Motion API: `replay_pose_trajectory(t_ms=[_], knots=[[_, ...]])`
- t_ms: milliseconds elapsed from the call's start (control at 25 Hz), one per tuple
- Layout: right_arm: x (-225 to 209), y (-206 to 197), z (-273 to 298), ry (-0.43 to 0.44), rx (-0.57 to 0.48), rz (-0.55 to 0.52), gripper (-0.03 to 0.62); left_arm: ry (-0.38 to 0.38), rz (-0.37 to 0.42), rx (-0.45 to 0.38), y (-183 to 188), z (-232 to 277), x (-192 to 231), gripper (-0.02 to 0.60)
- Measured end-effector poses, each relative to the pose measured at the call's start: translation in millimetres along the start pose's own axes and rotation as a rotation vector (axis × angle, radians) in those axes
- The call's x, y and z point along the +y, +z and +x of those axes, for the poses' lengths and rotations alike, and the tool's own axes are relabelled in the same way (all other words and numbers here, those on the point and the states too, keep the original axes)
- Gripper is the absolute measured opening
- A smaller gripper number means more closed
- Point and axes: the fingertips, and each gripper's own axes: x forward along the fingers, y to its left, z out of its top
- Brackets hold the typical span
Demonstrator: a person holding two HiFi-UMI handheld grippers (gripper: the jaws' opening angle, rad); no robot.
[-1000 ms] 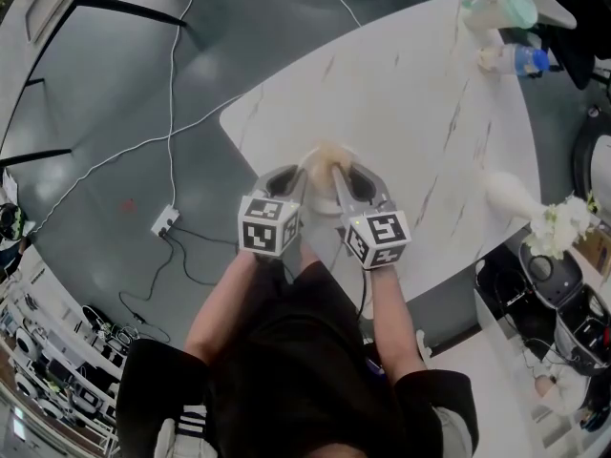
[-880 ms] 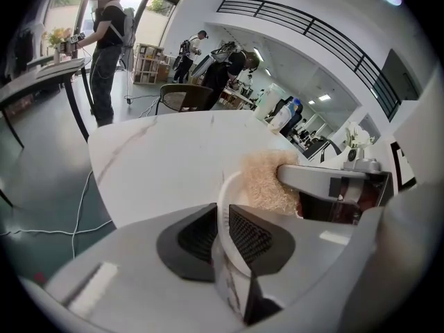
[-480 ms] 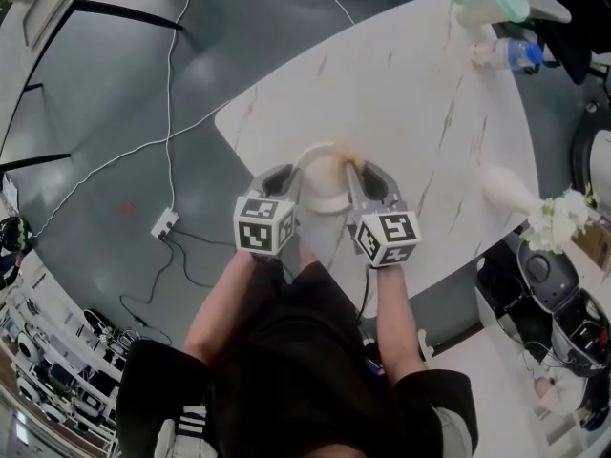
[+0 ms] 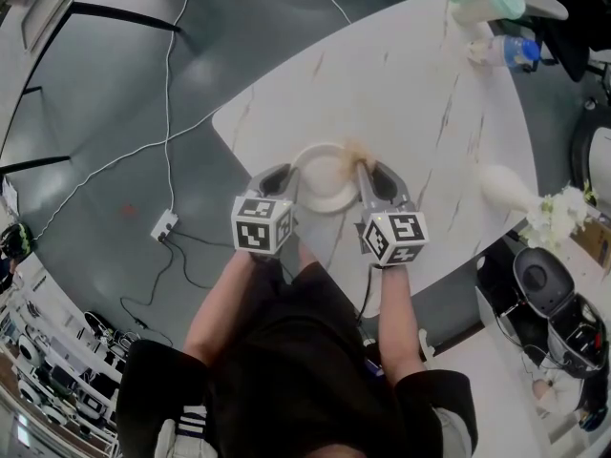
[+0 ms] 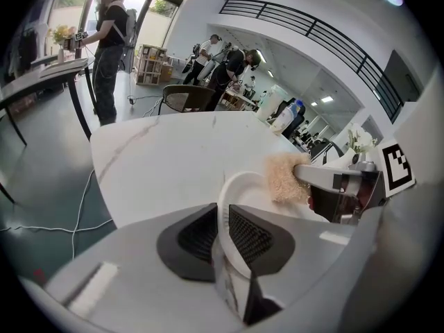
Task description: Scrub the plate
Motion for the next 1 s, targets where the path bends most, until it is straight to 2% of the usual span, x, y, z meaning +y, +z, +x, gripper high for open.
replay_pose_trajectory(t_ms=[600, 1000], knots=[[18, 15, -9, 0.037, -0.042, 0.013, 0.049, 0.006, 0.0, 0.002, 0, -2, -1, 0.058], [56, 9, -1, 0.14, -0.014, 0.011, 0.049, 0.004, -0.015, -0.001, 1, 0, -1, 0.057]])
